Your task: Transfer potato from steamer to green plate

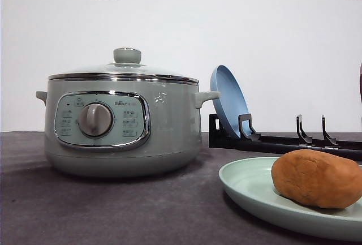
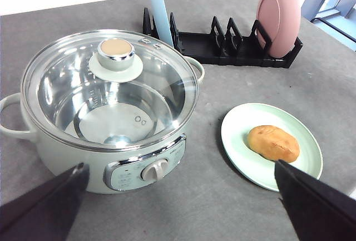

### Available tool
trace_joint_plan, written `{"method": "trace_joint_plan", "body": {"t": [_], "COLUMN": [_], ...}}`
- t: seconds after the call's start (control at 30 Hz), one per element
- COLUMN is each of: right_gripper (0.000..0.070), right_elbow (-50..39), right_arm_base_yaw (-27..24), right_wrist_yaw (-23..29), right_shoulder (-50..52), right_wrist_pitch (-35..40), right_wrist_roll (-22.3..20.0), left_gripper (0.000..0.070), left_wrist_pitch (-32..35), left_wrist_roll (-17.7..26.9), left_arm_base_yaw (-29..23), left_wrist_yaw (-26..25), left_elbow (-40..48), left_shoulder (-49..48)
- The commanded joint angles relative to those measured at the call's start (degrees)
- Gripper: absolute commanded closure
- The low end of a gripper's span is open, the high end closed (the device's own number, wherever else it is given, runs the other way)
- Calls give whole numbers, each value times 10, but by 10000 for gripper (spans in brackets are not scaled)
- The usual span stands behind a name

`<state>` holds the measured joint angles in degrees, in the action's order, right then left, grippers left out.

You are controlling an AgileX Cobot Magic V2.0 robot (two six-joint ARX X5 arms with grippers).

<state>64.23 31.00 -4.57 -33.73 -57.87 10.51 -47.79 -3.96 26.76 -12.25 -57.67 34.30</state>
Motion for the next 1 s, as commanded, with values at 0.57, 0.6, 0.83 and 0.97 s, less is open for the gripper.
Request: {"method": "trace_joint_plan", "body": {"t": [0.57, 0.6, 0.83, 0.97], "right_gripper": [664, 664, 664, 664], "right_elbow": [6, 6, 6, 6], "right_arm_base_yaw": [3, 3, 3, 3], "right_wrist_yaw": [1, 1, 1, 1], "right_shoulder": [-2, -2, -2, -2], "right_wrist_pitch": [2, 2, 3, 6], "right_wrist_roll": [-7, -7, -7, -7], "left_gripper": [700, 700, 700, 700], "left_wrist_pitch": [11, 11, 11, 11], "left_wrist_roll": [4, 4, 4, 4], "left_arm_base_yaw": [2, 2, 2, -3], "left_wrist_yaw": [-2, -2, -2, -2], "left_elbow": [-4, -4, -4, -4], "left_shoulder": [1, 1, 1, -1]}}
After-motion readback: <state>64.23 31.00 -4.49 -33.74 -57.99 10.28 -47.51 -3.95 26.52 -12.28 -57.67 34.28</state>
